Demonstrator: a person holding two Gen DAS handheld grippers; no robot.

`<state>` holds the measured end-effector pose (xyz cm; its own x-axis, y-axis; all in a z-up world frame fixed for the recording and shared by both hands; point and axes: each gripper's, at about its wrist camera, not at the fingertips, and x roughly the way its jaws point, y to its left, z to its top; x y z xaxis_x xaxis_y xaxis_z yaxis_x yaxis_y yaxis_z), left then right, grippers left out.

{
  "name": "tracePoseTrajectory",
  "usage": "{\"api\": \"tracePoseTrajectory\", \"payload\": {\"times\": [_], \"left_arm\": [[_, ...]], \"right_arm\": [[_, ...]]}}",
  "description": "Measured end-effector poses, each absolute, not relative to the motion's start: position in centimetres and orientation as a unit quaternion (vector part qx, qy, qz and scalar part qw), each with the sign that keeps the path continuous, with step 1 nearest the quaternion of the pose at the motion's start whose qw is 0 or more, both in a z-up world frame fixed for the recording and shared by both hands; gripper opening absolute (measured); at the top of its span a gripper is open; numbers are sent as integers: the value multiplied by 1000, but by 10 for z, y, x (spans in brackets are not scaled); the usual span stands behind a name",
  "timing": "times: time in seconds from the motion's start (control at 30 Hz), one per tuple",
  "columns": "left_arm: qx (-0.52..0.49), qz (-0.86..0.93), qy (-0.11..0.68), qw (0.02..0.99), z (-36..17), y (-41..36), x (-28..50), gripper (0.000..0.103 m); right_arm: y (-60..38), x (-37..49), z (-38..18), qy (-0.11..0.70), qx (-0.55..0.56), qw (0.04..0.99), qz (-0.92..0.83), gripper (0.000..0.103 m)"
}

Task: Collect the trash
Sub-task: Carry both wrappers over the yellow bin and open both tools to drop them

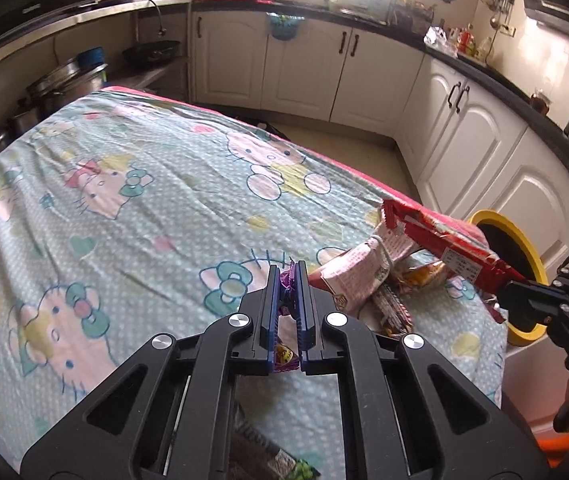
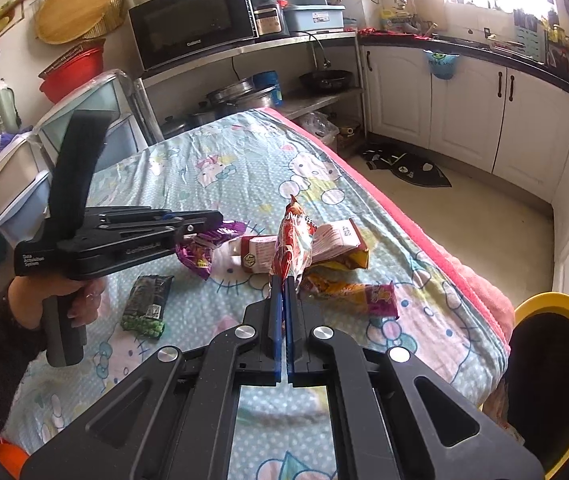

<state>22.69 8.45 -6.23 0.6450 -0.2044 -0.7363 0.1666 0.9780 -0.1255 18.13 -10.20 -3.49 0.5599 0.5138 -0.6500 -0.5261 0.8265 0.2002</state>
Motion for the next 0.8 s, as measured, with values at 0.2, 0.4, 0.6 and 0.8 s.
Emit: {"api": "tracePoseTrajectory", "payload": {"times": [0.2, 0.4, 0.6, 0.8], "left_arm": [[-36, -102, 383, 917, -43, 83, 210, 4], [-38, -113, 359, 926, -23, 68, 196, 4], [-39, -127, 341, 931, -9, 48, 185, 4], [-32, -144, 327, 933, 2, 25, 178, 4]], "right_arm": [[-106, 170, -32, 361, -7, 886, 292, 2], [-116, 158, -27, 354, -3, 891, 285, 2], [-129, 146, -23, 348, 3, 897, 274, 1], [-147, 138, -20, 346, 12, 903, 254, 2]]}}
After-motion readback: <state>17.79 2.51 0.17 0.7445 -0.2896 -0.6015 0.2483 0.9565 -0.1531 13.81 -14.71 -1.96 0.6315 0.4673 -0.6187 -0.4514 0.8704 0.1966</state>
